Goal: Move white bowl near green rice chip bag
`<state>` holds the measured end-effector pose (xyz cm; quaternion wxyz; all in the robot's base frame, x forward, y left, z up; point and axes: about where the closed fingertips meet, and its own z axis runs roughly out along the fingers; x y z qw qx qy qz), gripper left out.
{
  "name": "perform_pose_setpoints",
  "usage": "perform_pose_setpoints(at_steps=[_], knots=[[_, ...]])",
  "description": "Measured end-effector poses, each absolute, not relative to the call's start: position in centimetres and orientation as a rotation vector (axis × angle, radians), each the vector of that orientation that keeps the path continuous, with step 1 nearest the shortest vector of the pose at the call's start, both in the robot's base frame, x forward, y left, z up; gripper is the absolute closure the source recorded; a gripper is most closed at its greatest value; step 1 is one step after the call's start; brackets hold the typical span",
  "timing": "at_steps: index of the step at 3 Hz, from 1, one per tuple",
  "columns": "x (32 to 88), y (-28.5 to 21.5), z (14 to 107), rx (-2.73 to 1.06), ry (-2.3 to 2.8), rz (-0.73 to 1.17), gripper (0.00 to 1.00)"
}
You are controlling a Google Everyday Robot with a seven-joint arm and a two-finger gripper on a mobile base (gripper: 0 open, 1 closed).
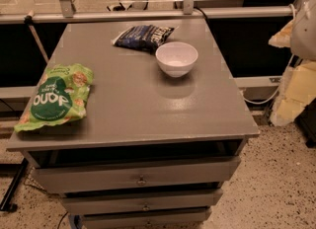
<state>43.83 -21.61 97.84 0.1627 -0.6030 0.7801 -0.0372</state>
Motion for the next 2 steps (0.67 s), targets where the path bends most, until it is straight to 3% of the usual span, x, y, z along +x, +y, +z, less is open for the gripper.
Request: perform_pose_setpoints(at_steps=[1,2], knots=[[43.8,-21.6,97.8,-1.720,2.225,-0.106,0.00],[47.6,-19.2,96.9,-1.802,2.101,-0.090,0.00]])
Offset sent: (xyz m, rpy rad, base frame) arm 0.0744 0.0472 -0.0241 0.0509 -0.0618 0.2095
